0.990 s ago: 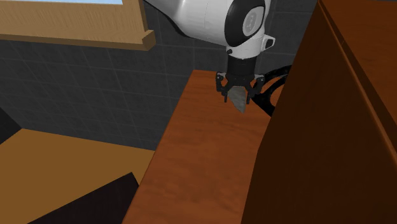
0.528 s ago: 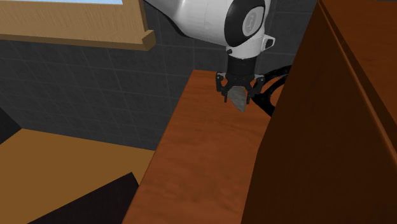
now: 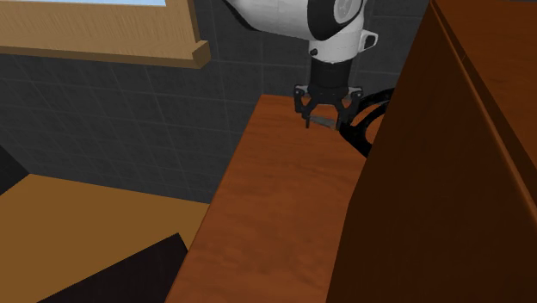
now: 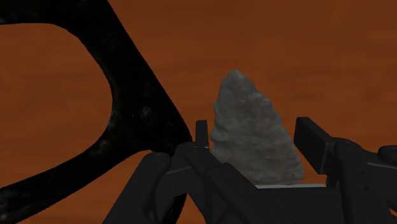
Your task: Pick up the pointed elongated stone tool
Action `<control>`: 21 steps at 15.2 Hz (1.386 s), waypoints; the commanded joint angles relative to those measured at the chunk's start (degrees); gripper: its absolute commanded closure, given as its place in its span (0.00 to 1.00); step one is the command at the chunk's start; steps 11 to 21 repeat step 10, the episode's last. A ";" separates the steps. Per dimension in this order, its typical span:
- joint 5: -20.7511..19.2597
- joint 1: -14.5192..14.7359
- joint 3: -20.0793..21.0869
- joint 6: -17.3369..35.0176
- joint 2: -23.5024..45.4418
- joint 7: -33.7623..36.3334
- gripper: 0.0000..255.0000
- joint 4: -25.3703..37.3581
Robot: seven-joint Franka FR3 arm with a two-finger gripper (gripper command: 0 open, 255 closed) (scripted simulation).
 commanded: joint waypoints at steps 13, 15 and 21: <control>0.34 -0.04 0.11 -6.30 -2.15 -0.29 1.00 4.15; 0.34 -0.04 0.11 -6.30 -2.15 -0.29 1.00 4.15; 0.34 -0.04 0.11 -6.30 -2.15 -0.29 1.00 4.15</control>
